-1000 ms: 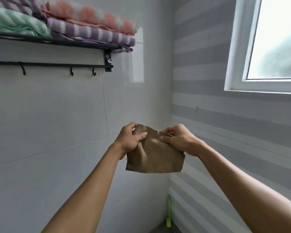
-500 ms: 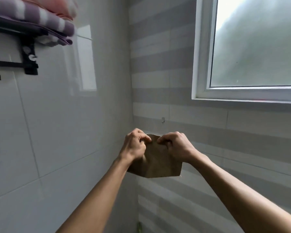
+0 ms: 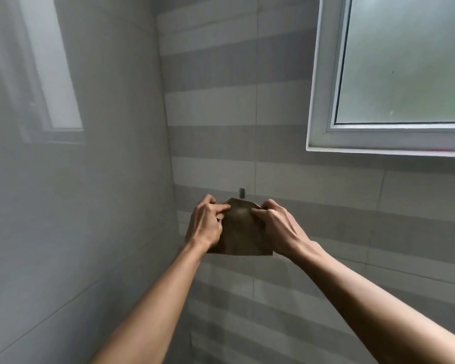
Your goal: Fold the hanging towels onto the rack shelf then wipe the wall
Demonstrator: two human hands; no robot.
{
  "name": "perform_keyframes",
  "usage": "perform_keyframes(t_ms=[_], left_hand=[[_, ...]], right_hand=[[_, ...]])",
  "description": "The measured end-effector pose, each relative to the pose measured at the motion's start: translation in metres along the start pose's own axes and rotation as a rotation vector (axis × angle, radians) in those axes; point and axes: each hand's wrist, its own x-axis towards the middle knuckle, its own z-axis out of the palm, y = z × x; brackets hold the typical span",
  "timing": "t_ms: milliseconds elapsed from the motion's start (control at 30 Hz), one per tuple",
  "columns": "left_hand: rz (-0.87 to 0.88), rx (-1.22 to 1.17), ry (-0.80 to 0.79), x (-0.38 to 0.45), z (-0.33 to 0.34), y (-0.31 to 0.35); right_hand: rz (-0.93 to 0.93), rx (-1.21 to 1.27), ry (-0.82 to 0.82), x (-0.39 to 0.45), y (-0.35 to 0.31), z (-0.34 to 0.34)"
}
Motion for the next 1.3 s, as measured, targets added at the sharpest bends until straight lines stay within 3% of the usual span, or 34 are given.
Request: perform_keyframes(t_ms=[133,333,500,600,733,967,1300], left_hand=[[-0.019,-0.046,0.034,0.046,0.029,-0.010],[-0.098,-0.022,0.018,0.086,0.074,-0.037],[0.014,-0.036,0.077,0.086,0.098,-0.045],[0.088,-0.042,0.103,0.079,0.106,-0.052],[0.089,-0.069,0.073,0.070,0.111,-0.059],[-0.124,-0.104,0.048,0.060,0.102,-0.041],[-0.171,-0.125,-0.024,0.054,0.085,-0.038]], right_hand=[[-0.042,-0.141,0.060,0.037,0.006,0.011],[-0.152,-0.620,0.180,0.086,0.035,0.045],[-0.156,-0.708,0.272,0.092,0.056,0.064],[-0.209,-0.691,0.324,0.087,0.065,0.079],[-0.209,-0.650,0.277,0.077,0.069,0.096],[-0.004,-0.411,0.133,0.070,0.057,0.101],[0.071,-0.167,0.119,0.051,0.044,0.078]])
